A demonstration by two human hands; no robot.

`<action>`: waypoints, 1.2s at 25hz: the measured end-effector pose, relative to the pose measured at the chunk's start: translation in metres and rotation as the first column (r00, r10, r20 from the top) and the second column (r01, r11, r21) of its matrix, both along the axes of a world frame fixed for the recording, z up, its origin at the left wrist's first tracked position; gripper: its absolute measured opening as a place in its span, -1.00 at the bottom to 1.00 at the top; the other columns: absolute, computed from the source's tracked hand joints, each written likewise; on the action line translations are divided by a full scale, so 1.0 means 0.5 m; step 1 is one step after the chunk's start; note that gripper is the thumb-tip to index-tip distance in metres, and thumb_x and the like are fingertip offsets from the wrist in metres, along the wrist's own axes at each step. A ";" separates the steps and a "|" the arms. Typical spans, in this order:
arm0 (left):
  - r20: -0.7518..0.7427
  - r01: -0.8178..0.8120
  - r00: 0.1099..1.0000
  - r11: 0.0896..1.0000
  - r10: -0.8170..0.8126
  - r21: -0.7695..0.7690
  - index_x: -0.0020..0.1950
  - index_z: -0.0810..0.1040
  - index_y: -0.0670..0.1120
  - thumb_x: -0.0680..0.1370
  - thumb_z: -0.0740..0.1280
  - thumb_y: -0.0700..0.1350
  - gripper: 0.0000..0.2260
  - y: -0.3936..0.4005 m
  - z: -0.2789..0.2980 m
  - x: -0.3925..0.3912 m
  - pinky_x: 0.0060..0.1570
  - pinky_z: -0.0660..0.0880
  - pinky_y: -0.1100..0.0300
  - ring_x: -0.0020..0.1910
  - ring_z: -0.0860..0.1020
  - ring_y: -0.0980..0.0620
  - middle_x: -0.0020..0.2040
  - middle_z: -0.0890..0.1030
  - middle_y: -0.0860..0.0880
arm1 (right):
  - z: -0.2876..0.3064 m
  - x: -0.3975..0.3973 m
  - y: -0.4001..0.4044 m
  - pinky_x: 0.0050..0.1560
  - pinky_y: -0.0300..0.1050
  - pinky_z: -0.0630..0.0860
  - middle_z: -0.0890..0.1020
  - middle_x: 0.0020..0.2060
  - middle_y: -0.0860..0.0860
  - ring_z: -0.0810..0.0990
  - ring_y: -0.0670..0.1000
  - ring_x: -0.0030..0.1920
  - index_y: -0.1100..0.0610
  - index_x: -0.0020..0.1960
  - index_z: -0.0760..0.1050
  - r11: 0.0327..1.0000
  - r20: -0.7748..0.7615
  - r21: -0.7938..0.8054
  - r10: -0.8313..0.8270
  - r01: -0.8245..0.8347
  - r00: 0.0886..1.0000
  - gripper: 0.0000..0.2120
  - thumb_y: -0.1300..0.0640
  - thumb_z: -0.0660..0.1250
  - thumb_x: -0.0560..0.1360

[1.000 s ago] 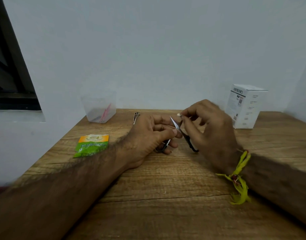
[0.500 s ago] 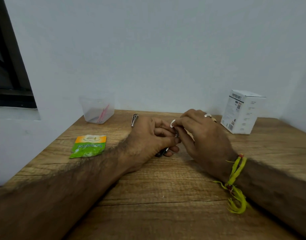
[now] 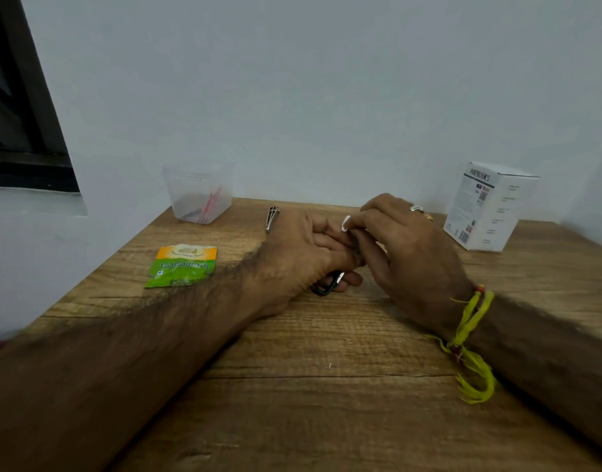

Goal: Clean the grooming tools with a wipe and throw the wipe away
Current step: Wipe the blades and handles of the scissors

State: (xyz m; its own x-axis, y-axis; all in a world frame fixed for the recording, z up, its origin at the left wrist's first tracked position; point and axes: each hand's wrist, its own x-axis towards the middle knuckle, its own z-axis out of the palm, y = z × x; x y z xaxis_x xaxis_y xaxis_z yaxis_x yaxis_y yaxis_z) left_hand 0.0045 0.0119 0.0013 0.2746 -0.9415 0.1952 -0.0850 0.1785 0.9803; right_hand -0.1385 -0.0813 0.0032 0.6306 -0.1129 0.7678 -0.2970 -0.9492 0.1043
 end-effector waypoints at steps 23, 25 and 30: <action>-0.047 -0.041 0.998 0.999 0.040 -0.026 0.07 0.51 -0.25 0.41 0.54 -0.40 -0.68 -0.004 -0.003 0.001 -0.39 0.60 0.15 -0.24 0.72 -0.23 -0.22 0.72 -0.23 | 0.005 -0.014 -0.003 -0.19 0.15 0.55 0.62 -0.06 0.12 0.58 0.19 -0.11 0.21 0.03 0.63 0.998 -0.126 -0.063 -0.027 0.019 0.992 -0.91 0.26 0.36 0.55; -0.047 -0.041 0.998 0.999 0.039 -0.023 0.09 0.50 -0.27 0.41 0.54 -0.40 -0.67 -0.004 -0.004 0.004 -0.37 0.61 0.13 -0.25 0.72 -0.23 -0.21 0.72 -0.24 | 0.008 -0.019 -0.006 -0.19 0.15 0.55 0.63 -0.06 0.11 0.59 0.20 -0.11 0.20 0.02 0.63 0.995 -0.131 -0.098 -0.039 0.026 0.991 -0.92 0.26 0.39 0.54; -0.055 -0.050 0.997 0.998 0.048 -0.045 0.08 0.49 -0.30 0.40 0.53 -0.43 -0.67 -0.010 -0.009 0.008 -0.37 0.61 0.09 -0.31 0.71 -0.19 -0.22 0.71 -0.26 | 0.009 -0.023 -0.014 -0.22 0.13 0.54 0.64 -0.09 0.10 0.58 0.19 -0.14 0.19 -0.01 0.64 0.984 -0.135 -0.176 -0.018 -0.006 0.991 -0.90 0.25 0.35 0.55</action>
